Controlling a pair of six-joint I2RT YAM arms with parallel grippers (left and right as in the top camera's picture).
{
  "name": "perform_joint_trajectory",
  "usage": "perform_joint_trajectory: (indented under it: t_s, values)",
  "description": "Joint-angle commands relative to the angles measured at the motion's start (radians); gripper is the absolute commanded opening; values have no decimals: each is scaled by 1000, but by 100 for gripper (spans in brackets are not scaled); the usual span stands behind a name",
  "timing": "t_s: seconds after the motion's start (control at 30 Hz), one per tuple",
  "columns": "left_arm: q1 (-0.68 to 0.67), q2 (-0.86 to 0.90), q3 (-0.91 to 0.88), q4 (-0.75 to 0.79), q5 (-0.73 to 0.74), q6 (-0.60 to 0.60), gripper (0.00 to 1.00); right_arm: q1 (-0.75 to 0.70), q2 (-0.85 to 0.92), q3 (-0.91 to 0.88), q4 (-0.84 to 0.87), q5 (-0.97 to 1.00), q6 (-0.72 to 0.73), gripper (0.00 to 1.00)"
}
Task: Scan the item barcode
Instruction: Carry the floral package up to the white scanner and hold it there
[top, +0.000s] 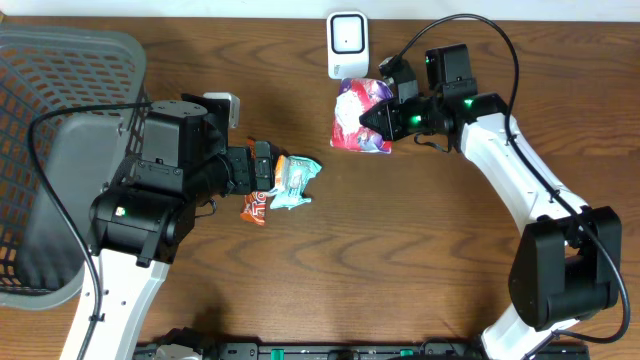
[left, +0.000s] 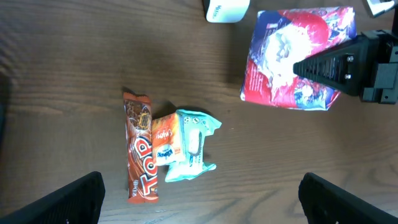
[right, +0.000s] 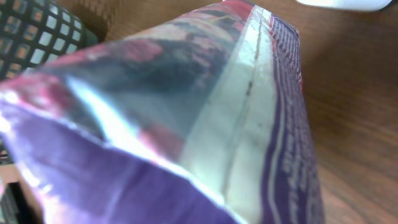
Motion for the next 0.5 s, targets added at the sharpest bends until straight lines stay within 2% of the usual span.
perform_joint_trajectory:
  t_s: [0.0,0.13,0.27,0.47]
  values:
    - [3,0,17,0,-10,-9,99,-2,-1,-2,33,31,-58,1]
    - [3,0,17,-1,-10,-9,99,-2,0,-2,109,31,-56,1]
    - [3,0,17,0,-10,-9,99,-2,0,-2,267,72,144,1]
    - [3,0,17,-1,-10,-9,99,6,24,-2,606,42,282,1]
